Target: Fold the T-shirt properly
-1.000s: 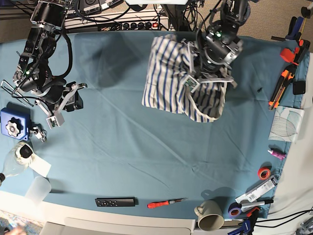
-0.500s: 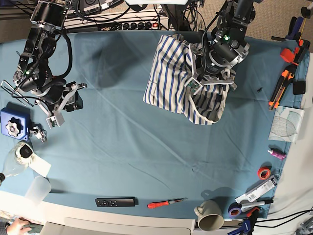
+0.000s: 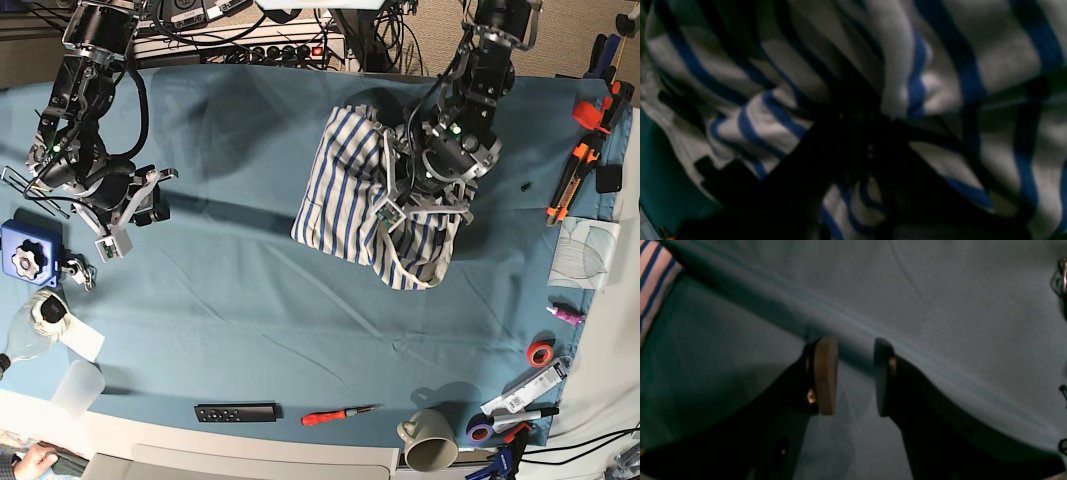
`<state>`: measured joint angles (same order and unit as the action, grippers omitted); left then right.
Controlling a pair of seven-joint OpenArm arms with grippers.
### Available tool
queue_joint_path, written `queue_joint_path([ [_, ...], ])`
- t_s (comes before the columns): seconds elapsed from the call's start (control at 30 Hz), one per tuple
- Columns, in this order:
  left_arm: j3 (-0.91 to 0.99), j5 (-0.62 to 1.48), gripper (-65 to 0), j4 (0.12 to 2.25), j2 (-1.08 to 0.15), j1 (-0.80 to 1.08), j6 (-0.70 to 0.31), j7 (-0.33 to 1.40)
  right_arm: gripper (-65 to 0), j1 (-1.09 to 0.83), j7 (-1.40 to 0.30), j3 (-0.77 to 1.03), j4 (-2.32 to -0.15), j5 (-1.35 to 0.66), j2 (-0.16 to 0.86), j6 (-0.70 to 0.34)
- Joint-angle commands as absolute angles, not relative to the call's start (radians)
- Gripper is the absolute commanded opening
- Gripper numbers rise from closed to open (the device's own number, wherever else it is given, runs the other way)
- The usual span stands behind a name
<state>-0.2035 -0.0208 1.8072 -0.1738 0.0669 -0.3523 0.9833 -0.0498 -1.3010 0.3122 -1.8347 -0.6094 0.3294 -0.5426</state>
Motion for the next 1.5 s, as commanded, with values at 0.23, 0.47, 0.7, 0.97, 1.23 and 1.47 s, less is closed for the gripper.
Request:
queue_joint_path([
  [0.23, -0.2, -0.074, -65.0, 1.79, -0.18, 0.031, -0.337, 1.104, -45.9, -0.036, -1.278, 0.319, -1.85, -0.62, 0.347, -0.542],
  [0.47, -0.2, -0.075, -65.0, 1.792, -0.18, 0.061, -0.334, 1.171, -45.9, -0.031, -1.263, 0.319, -1.85, -0.62, 0.347, -0.542],
  [0.7, -0.199, -0.07, -65.0, 1.914, -0.18, 0.077, -0.232, 1.212, -45.9, -0.031, -1.267, 0.319, -1.85, -0.62, 0.347, -0.542],
  [0.97, -0.2, -0.071, -65.0, 2.137, -0.18, 0.182, -0.202, 1.136, -45.9, -0.031, -1.283, 0.319, -1.85, -0.622, 0.346, -0.542],
  [1.23, -0.199, -0.094, -65.0, 2.249, -0.18, 0.229, -0.161, 1.091, -45.9, -0.034, -1.36, 0.321, -1.851, -0.728, 0.346, -0.542],
  [1.47, -0.093, -0.202, -65.0, 2.251, -0.181, 0.28, -0.097, 1.091, -45.9, -0.039, -1.396, 0.399, -1.859, -0.843, 0.346, -0.542],
])
